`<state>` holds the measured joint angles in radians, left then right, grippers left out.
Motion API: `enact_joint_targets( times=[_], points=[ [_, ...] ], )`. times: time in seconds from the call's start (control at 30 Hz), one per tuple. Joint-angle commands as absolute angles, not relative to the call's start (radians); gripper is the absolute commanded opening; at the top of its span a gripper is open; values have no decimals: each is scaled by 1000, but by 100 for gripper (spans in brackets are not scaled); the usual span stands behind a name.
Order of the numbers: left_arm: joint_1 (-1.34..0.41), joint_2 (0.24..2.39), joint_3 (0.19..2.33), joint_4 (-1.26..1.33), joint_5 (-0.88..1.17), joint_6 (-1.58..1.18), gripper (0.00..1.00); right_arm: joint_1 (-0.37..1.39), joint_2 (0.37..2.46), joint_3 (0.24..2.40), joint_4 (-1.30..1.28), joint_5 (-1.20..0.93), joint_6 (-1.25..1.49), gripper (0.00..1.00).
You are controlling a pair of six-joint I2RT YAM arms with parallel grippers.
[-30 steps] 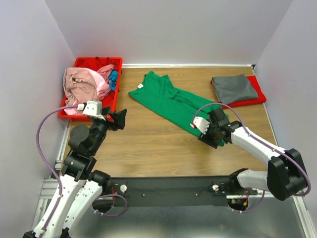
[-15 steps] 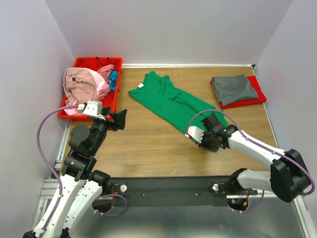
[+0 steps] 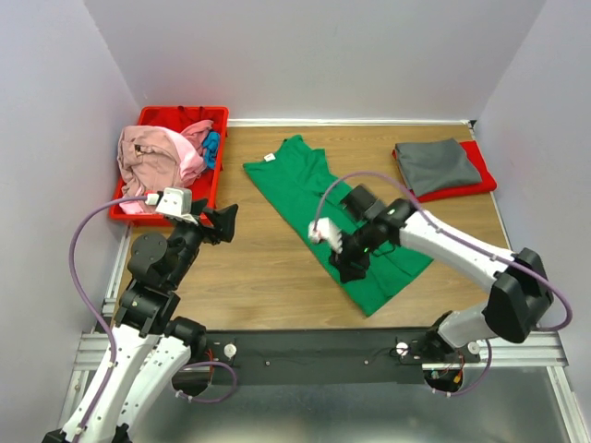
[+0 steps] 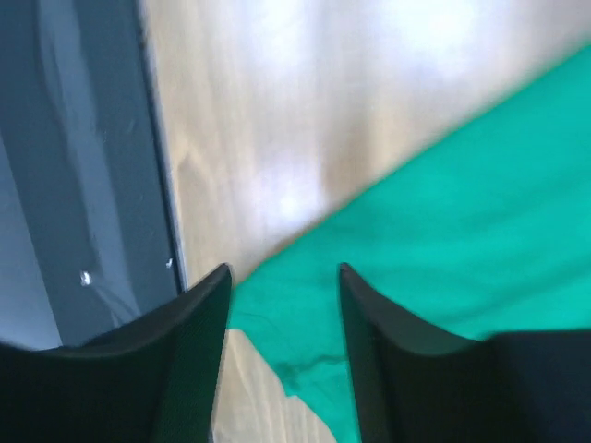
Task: Fold and stack the t-shirts
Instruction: Fold the tshirt
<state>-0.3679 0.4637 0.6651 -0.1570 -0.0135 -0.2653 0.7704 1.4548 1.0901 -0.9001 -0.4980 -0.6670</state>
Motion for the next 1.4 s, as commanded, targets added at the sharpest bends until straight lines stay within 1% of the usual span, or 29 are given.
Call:
enact_joint_targets(
  times=[0.0,0.03,0.07,0.1,0.13,0.2,0.23,0.27,0.3,0.33,0.37,0.4,0.43,0.47,0.5,0.53,0.6,0.63,0.7,0.77,0.8,0.83,0.93,1.03,1.2,1.27,1.3,1.33,1.37],
  points=[
    [-368,468,653,-121,49,-256,83,522,1396,1137,-919,-571,-582,61],
    [-368,471,652,-112,75,-258,83,459,1382,1118,-905,-577,-575,65],
    [-367,475,649,-106,96,-262,83,334,1370,1103,-888,-578,-568,73],
    [-368,482,640,-95,116,-268,83,275,1352,1091,-864,-560,-555,76],
    [-367,507,634,-74,165,-302,83,173,1350,1059,-809,-545,-536,80],
    [-368,576,608,-45,221,-360,83,80,1391,1045,-735,-523,-496,81],
    [-368,609,591,-22,289,-450,82,43,1419,1048,-721,-532,-491,81],
    [-370,644,569,51,326,-498,79,-27,1454,1064,-715,-573,-485,81],
    [-373,728,525,87,354,-562,78,-49,1521,1077,-706,-593,-476,81],
    [-392,777,506,119,373,-610,72,-66,1558,1089,-704,-610,-472,80],
    [-409,828,497,156,356,-686,70,-86,1587,1103,-703,-629,-468,80],
    [-426,877,502,164,332,-704,70,-89,1629,1118,-695,-658,-465,80],
    [-449,978,515,166,299,-718,68,-89,1641,1124,-686,-669,-453,80],
    [-481,1027,535,131,194,-766,66,-89,1650,1126,-675,-695,-442,80],
    [-494,1078,587,111,139,-787,66,-89,1657,1126,-664,-704,-431,80],
    [-500,1176,610,88,70,-804,67,-89,1663,1127,-644,-712,-417,80],
    [-503,1273,665,62,11,-843,67,-90,1667,1127,-629,-719,-407,80],
    [-503,1366,726,42,-39,-845,68,-91,1664,1117,-614,-716,-399,80],
    [-502,1457,837,-17,-93,-880,68,-92,1661,1098,-594,-713,-396,80],
    [-500,1596,921,-130,-165,-903,69,-91,1654,1071,-581,-709,-397,80],
    [-499,1642,1019,-182,-196,-922,69,-91,1652,1063,-577,-710,-397,80],
    [-492,1736,1069,-283,-242,-946,69,-91,1649,1052,-574,-709,-400,80],
    [-473,1886,1239,-424,-300,-966,68,-94,1643,1048,-572,-706,-405,80],
    [-454,1960,1311,-457,-301,-951,68,-97,1631,1043,-572,-713,-403,80],
    [-431,1997,1341,-457,-313,-922,68,-100,1628,1037,-571,-723,-407,80],
    [-417,2040,1382,-468,-298,-899,63,-100,1631,1034,-572,-721,-410,80],
    [-405,2054,1405,-471,-290,-876,58,-101,1631,1034,-574,-719,-411,80],
    [-399,2080,1417,-468,-269,-861,46,-101,1628,1031,-574,-719,-416,80],
    [-391,2091,1427,-469,-258,-848,41,-101,1625,1029,-574,-719,-417,80]
  ],
)
